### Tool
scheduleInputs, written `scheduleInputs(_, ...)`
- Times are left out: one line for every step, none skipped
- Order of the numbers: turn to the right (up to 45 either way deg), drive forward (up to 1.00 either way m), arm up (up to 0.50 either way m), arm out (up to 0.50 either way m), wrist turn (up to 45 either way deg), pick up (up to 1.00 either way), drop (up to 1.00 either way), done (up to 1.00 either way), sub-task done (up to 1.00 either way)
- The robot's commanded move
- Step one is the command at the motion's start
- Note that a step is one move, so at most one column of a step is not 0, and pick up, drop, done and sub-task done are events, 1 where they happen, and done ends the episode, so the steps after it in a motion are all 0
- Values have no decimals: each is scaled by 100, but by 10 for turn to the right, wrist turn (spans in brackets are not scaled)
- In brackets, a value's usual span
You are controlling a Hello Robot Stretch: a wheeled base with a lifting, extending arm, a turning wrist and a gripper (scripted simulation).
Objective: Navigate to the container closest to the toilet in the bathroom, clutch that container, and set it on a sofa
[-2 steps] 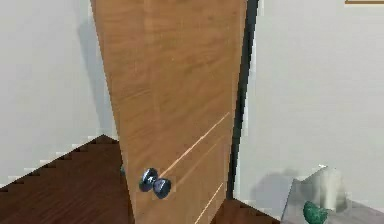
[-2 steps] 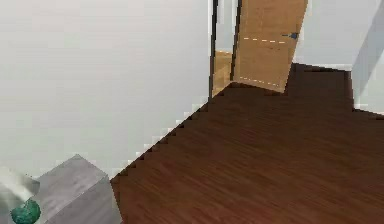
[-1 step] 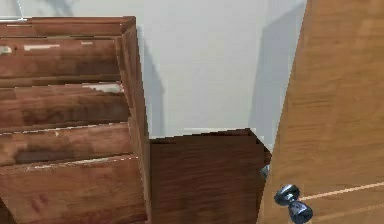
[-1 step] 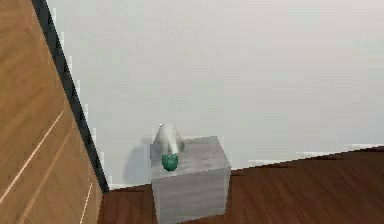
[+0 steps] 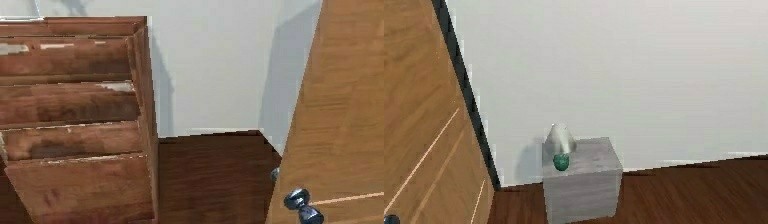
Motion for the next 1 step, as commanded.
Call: scheduleInputs(450,0,0,0,0,0,0,0,0)
